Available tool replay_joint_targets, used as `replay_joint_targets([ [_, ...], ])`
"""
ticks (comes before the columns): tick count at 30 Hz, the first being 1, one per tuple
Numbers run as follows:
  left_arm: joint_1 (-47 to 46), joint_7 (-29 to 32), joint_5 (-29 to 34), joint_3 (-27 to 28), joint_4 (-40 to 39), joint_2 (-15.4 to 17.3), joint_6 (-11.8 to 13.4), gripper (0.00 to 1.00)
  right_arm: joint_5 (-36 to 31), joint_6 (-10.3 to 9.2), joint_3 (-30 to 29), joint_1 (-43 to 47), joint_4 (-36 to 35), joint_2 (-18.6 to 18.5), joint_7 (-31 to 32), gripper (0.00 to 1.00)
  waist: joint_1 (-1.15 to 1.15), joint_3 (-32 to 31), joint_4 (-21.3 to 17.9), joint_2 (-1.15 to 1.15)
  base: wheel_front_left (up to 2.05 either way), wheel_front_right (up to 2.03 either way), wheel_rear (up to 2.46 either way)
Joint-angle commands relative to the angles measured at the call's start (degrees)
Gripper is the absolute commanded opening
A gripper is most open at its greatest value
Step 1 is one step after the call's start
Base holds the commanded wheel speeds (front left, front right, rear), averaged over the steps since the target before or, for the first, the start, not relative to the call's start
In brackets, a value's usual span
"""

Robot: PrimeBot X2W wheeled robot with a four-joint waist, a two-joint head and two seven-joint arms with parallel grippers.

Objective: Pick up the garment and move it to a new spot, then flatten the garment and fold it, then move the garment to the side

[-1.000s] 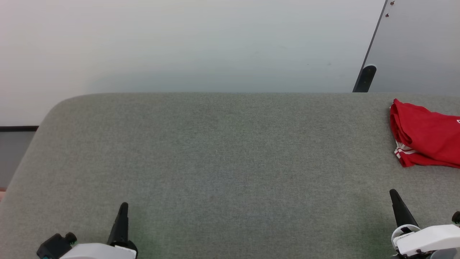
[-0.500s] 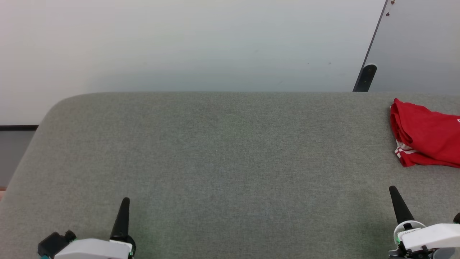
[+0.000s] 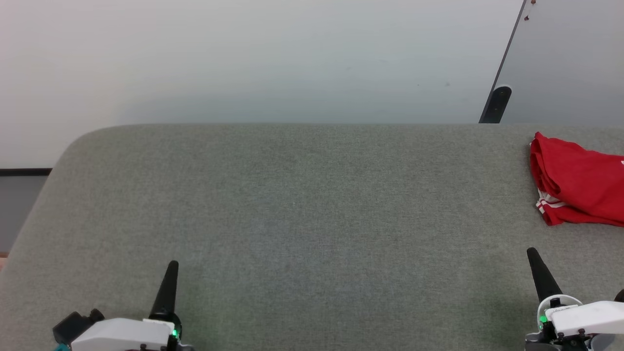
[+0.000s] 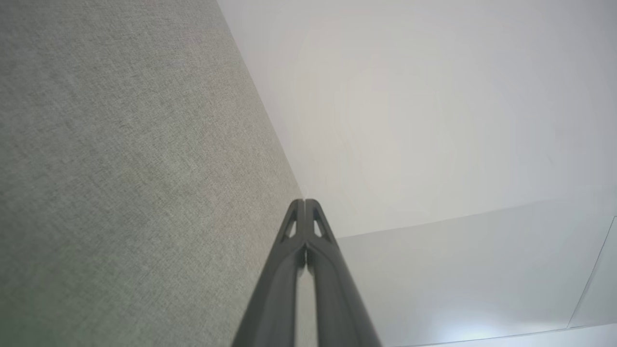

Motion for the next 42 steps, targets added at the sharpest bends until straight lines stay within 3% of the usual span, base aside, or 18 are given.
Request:
replay_joint_targets([
  [1, -1.14, 0.37, -1.57, 0.26, -0.54, 0.02, 0.0, 0.0, 1.58, -0.03, -0.44, -1.1, -0.64, 0.26, 0.31, 0.0, 0.0, 0.03, 0.0, 0.0, 0.0, 0.0, 0.0],
  [42, -2.99, 5.0, -17.26, 1.15, -0.74, -1.3, 0.0, 0.0, 17.91, -0.06, -2.44, -1.68, -1.51, 3.14, 3.38, 0.0, 0.0, 0.55, 0.06, 0.0, 0.0, 0.0, 0.0],
])
